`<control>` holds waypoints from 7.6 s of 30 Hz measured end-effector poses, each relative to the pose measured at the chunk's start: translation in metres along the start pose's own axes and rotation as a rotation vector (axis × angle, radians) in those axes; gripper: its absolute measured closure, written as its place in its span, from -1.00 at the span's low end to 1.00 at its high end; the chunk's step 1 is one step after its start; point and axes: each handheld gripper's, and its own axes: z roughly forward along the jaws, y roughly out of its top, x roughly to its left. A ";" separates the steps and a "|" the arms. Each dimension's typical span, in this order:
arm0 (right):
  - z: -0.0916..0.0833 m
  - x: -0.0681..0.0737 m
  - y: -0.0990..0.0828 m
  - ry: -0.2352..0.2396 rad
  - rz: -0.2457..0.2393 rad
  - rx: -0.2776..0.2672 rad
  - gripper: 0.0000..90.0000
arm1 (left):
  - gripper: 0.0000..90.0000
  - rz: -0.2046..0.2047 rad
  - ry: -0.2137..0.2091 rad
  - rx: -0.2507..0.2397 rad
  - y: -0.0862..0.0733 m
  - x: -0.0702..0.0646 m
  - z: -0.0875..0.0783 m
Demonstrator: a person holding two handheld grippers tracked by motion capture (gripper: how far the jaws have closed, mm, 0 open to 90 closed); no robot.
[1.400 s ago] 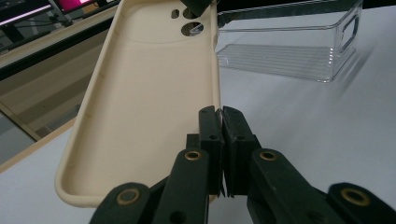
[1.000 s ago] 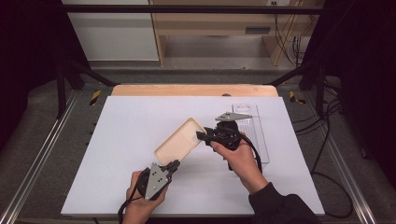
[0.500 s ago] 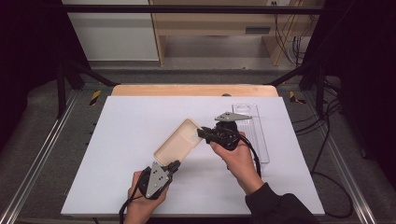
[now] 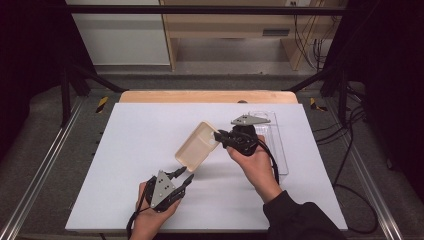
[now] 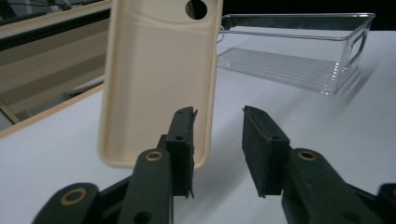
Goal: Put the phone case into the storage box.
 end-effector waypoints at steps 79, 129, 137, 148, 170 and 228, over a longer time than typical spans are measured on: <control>-0.136 -0.126 0.064 -0.367 -0.155 -0.045 0.76 | -0.95 -0.247 -0.012 0.009 -0.031 0.054 -0.008; -0.071 -0.170 0.049 -0.396 -0.254 0.101 0.75 | -0.95 -0.247 -0.015 0.015 -0.034 0.057 -0.010; -0.056 -0.170 0.045 -0.405 -0.297 0.130 0.75 | -0.95 -0.241 -0.022 0.015 -0.033 0.056 -0.009; -0.046 -0.167 0.044 -0.396 -0.323 0.145 0.75 | -0.95 -0.241 -0.023 0.016 -0.033 0.055 -0.009; -0.022 -0.167 0.042 -0.420 -0.367 0.158 0.74 | -0.95 -0.241 -0.024 0.011 -0.032 0.055 -0.009; 0.005 -0.176 0.039 -0.538 -0.309 0.061 0.60 | -0.95 -0.250 -0.021 0.007 -0.033 0.056 -0.010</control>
